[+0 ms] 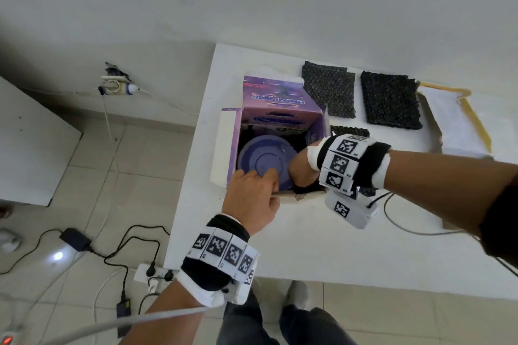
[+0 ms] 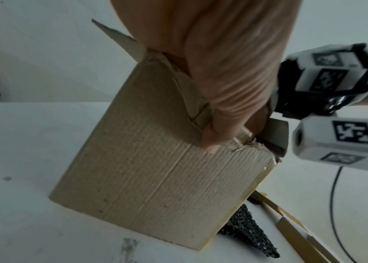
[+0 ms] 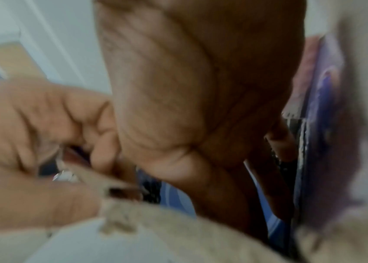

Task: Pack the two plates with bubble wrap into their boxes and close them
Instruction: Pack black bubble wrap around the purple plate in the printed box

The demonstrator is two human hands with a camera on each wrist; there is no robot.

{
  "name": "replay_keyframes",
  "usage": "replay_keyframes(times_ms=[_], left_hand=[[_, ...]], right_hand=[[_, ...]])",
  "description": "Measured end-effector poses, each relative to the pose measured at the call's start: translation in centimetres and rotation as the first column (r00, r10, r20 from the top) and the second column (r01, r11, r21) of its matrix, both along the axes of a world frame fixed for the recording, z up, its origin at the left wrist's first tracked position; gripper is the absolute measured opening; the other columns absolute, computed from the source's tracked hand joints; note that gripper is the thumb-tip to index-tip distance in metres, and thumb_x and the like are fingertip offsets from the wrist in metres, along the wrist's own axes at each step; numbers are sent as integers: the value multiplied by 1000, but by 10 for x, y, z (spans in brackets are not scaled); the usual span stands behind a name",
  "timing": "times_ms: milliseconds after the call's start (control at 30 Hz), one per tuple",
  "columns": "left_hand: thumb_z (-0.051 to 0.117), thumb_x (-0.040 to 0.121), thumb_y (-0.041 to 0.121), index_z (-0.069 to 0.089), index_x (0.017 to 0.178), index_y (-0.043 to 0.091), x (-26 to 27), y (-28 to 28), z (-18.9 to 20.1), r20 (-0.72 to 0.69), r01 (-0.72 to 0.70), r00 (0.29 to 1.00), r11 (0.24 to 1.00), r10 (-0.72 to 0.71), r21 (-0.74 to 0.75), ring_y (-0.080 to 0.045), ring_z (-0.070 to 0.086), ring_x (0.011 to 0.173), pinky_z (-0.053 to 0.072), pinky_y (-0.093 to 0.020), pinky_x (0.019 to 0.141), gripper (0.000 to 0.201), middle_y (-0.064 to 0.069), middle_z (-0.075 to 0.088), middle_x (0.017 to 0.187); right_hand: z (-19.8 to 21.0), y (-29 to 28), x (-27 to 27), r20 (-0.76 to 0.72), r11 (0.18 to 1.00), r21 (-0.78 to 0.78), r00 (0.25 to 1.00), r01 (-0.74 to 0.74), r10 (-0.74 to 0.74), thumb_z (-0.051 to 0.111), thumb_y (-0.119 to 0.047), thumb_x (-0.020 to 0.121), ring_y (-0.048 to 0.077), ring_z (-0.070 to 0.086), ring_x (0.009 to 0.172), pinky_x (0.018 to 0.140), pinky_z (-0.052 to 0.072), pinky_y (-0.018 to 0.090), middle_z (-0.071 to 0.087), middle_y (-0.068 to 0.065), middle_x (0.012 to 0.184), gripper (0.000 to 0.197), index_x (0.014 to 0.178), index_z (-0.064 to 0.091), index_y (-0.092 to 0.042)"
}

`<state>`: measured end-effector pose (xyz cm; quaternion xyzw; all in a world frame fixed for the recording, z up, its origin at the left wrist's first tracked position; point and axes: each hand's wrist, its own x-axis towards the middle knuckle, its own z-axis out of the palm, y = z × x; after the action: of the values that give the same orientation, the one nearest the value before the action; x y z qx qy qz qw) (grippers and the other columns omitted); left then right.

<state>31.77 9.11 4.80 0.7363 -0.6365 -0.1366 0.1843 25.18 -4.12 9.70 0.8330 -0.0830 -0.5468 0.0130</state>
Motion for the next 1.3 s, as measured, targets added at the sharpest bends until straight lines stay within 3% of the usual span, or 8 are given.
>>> replay_keyframes(times_ms=[67,167,300,433,700,900,1033,1300], left_hand=[[69,69,23,53,81,17,0,-1,4,-31,3,1000,1000,-2,28,-23,56,61,33,-30,67,21,2,57,63],[67,73,39,53,94,18,-5,2,18,-35,-46,998,998,48,45,-20,52,78,32,-32,78,34,7,54,77],[67,76,48,54,87,19,-22,4,39,-50,-125,991,992,124,-19,-20,56,76,30,-31,75,34,8,60,74],[53,72,54,49,72,25,-48,9,50,-7,-235,972,971,235,38,-24,63,75,30,-33,78,29,4,66,66],[63,76,39,57,66,17,-129,3,59,-95,-255,965,959,244,-121,-16,54,59,36,-26,60,24,7,62,64],[67,82,27,58,74,17,-181,-35,34,-299,-307,905,951,304,40,-15,53,62,40,-26,61,15,6,61,71],[64,84,25,59,95,13,-188,-66,2,-364,-380,842,917,398,122,-20,57,89,45,-29,78,17,-4,61,98],[60,84,38,45,123,9,-175,-129,-51,-218,-568,759,788,613,240,-33,40,125,38,-48,100,52,-17,44,134]], right_hand=[[12,-2,-8,48,989,13,988,148,-149,33,-19,102,28,47,124,100,36,34,48,12,138,39,134,46,-3],[34,-4,-34,334,945,104,884,311,-327,43,-20,94,26,59,107,87,47,30,61,5,124,36,128,56,-23],[42,3,-89,688,897,267,581,353,-434,45,-23,87,26,60,106,95,46,35,66,1,115,33,115,63,-30],[47,10,-154,783,819,403,309,408,-539,51,-20,86,21,59,108,101,40,35,67,0,115,29,111,65,-22],[20,14,-246,583,482,731,-75,483,-809,57,-16,88,14,62,99,92,49,28,69,-3,105,20,104,67,-18],[-11,-12,-263,443,218,792,-291,570,-848,63,-17,85,15,59,89,82,45,23,62,-3,91,16,100,65,-16],[-35,-37,-262,398,80,771,-380,631,-835,64,-17,85,18,57,96,87,44,25,60,0,102,23,108,62,-13],[-85,-89,-235,303,-177,690,-503,702,-809,69,-30,82,23,54,108,90,45,32,55,7,124,52,126,46,-16]])
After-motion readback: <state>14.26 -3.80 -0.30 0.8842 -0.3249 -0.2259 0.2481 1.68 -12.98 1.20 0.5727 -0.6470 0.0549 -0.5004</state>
